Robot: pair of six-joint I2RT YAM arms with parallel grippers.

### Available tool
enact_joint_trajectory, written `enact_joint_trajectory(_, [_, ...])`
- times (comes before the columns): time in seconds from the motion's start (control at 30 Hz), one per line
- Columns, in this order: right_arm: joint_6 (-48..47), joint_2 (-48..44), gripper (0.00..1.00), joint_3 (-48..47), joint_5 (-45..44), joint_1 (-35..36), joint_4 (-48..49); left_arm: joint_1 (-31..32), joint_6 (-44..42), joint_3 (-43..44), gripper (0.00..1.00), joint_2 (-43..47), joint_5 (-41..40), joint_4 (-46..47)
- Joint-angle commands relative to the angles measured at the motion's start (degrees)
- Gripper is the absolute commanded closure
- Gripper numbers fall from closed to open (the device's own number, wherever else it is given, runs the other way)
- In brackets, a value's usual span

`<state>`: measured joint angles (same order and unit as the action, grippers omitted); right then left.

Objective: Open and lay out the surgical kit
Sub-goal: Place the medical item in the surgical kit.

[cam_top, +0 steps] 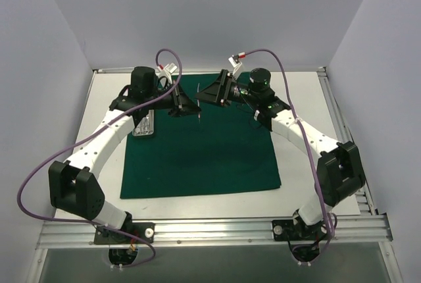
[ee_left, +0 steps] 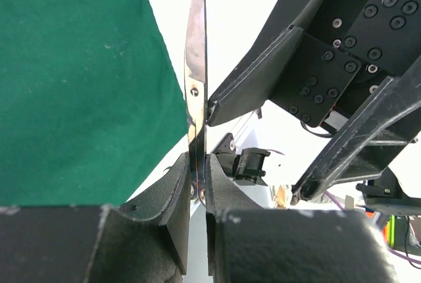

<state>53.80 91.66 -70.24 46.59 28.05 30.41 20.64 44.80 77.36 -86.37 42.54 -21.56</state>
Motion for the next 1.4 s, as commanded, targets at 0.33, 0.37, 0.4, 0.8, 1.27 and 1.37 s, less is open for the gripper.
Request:
enact_joint_trajectory(0.33, [0.09,-1.74,0.52,1.86,2.19,-0.37,2.73,0.1,1.17,-0.11,0.98,3.4,4.65,5.57])
enact_joint_trajectory(0.37, [-0.45,-2.09,0.51,1.77,1.93,-0.45,2.11,0.01,1.08,-0.11,0.98,3.49,4.65,5.57])
enact_joint_trajectory(0.4, [-0.8,-2.18,0.52,1.77,1.93,-0.37,1.06,0.1,1.26,-0.19,0.98,3.57,4.74,5.65])
enact_joint_trajectory(0.8, [-3.44,-1.3,0.53,1.42,2.37,-0.37,-2.02,0.01,2.23,-0.98,0.98,4.19,5.97,6.36])
enact_joint_trajectory(1.27, [1.83,0.89,0.76,2.56,7.29,-0.28,7.55,0.01,3.54,-4.41,0.98,6.21,8.26,8.03])
enact_joint_trajectory(1.37, [3.32,1.68,0.9,2.83,8.16,-0.19,10.18,0.01,3.72,-4.24,0.98,6.04,8.35,8.55])
